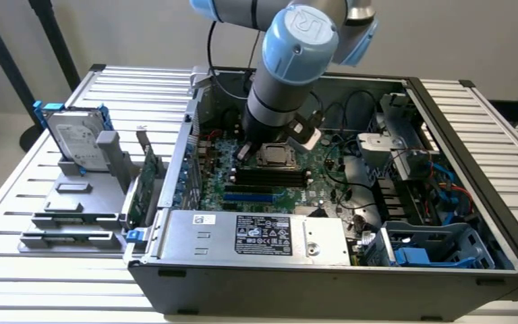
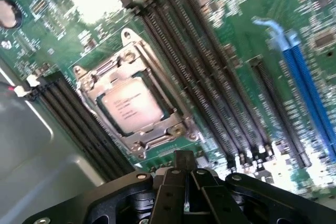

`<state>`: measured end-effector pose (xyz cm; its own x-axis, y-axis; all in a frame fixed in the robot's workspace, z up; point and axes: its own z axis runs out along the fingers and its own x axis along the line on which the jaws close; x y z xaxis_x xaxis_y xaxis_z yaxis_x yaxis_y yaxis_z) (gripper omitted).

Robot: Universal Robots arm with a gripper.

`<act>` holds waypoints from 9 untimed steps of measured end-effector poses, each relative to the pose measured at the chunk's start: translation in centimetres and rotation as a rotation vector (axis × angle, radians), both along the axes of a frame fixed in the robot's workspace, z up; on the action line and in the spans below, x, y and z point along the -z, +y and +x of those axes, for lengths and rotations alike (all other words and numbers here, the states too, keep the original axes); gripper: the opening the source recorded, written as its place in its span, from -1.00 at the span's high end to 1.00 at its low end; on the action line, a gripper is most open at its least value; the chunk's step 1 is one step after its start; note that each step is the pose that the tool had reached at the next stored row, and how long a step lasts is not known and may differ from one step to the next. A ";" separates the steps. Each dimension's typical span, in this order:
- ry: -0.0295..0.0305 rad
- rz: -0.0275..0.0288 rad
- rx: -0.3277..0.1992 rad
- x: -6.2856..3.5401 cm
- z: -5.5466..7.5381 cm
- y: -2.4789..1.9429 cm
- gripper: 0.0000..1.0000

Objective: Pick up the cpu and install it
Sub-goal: 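Install the first cpu locking lever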

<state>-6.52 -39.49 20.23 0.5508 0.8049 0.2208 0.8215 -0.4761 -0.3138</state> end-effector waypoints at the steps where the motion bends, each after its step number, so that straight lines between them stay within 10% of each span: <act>1: 0.0003 -0.0018 -0.002 -0.05 0.0 0.24 0.79; 9: 0.0004 -0.0320 -0.045 -0.69 -0.4 1.45 0.79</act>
<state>-6.87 -38.05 20.92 0.5138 0.8356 0.1943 0.8423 -0.4482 -0.2994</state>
